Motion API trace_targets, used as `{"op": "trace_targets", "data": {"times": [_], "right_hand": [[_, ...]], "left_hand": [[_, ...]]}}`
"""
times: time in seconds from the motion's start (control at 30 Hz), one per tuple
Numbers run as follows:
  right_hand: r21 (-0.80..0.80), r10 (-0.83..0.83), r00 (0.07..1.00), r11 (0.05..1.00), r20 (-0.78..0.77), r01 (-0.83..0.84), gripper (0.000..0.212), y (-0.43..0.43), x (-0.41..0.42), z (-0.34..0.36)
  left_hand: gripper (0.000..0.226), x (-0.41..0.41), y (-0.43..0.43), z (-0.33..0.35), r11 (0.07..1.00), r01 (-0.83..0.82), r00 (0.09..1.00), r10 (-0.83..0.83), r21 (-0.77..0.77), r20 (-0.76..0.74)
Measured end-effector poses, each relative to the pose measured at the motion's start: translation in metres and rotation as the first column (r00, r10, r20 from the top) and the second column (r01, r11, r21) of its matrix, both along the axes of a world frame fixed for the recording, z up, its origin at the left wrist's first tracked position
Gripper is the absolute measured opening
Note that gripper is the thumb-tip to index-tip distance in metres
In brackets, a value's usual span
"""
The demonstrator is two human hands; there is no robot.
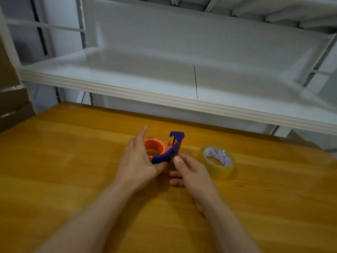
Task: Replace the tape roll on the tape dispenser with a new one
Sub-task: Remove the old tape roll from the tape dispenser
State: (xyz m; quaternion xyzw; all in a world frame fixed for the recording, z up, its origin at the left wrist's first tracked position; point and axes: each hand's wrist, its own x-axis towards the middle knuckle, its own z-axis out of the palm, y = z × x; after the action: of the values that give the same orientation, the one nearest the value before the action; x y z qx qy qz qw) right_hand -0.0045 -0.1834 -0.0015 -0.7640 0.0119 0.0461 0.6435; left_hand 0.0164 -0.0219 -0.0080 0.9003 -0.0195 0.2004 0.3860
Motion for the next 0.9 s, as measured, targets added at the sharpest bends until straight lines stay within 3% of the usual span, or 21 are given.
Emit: {"op": "trace_targets", "data": {"times": [0.17,0.27,0.43,0.6,0.73,0.9], "right_hand": [[0.425,0.077,0.996,0.901,0.038,-0.086,0.052,0.002,-0.003,0.009],[0.522,0.044,0.994,0.848,0.096,-0.088,0.058,0.000,-0.003,0.016],[0.551,0.035,0.983,0.824,0.183,-0.132,0.067,-0.006,-0.007,0.022],[0.492,-0.001,0.968,0.861,0.251,-0.127,0.072,-0.017,-0.008,0.028],[0.404,0.015,0.965,0.906,0.261,-0.124,0.073,-0.022,-0.009,0.028],[0.337,0.072,0.973,0.930,0.221,-0.145,0.070,-0.024,-0.007,0.024]], "left_hand": [[0.118,-0.012,-0.008,0.010,0.999,0.049,0.972,-0.045,-0.015,0.229],[0.116,-0.019,-0.015,0.013,0.993,0.118,0.934,-0.110,-0.003,0.341],[0.114,-0.023,-0.020,0.013,0.987,0.160,0.888,-0.142,-0.005,0.437],[0.112,-0.033,-0.023,0.016,0.950,0.294,0.913,-0.247,-0.103,0.324],[0.083,-0.034,-0.017,0.013,0.919,0.307,0.933,-0.242,-0.245,0.265],[0.057,-0.027,-0.009,0.011,0.949,0.230,0.969,-0.202,-0.217,0.143]]}}
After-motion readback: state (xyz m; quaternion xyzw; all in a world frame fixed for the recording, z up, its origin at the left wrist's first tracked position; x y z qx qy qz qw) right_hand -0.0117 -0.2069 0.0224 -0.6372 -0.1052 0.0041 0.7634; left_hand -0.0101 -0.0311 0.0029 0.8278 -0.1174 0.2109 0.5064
